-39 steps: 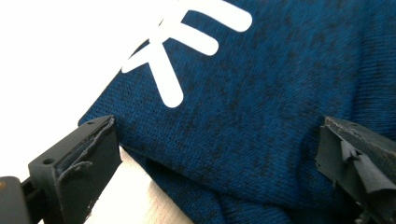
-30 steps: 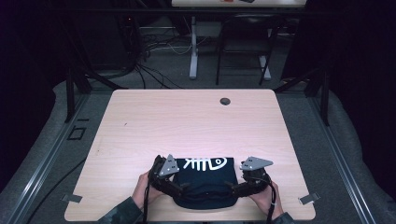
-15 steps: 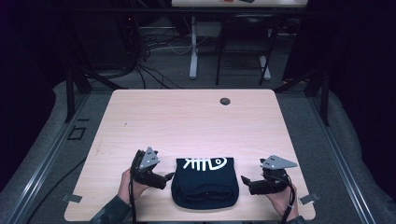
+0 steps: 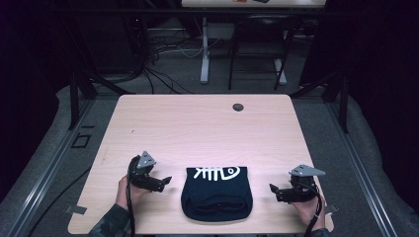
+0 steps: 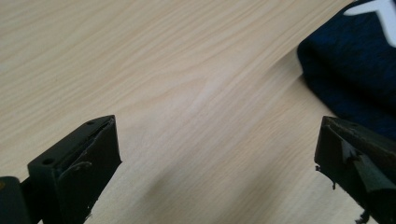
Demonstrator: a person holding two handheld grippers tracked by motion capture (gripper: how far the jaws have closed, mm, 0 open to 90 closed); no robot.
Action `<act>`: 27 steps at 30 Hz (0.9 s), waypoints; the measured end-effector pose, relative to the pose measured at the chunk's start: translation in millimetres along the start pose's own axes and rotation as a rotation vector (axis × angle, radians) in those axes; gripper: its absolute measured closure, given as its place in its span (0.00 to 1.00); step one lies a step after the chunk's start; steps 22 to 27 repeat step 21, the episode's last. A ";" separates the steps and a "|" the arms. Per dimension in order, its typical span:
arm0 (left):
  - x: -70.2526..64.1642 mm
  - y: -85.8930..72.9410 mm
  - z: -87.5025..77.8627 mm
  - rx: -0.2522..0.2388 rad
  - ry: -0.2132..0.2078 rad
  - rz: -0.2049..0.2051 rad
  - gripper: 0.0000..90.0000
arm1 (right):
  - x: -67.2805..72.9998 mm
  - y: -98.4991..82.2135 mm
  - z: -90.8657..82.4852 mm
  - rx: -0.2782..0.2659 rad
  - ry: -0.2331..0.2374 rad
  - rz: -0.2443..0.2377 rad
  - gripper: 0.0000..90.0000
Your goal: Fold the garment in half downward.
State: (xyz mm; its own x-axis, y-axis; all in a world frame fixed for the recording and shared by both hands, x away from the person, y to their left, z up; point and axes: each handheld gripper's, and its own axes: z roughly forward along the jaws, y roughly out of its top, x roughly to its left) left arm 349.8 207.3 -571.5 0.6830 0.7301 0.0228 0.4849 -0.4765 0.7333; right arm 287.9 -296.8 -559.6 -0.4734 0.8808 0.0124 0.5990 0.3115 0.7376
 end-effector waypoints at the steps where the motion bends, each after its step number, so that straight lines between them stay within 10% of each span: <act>1: 1.5 -1.4 2.0 0.007 -0.004 -0.014 0.00 | -2.3 -2.2 2.9 0.006 -0.003 0.013 0.04; 27: 14.0 -9.8 20.1 0.030 0.023 -0.053 0.00 | -16.1 -17.1 25.1 0.044 -0.025 0.010 0.00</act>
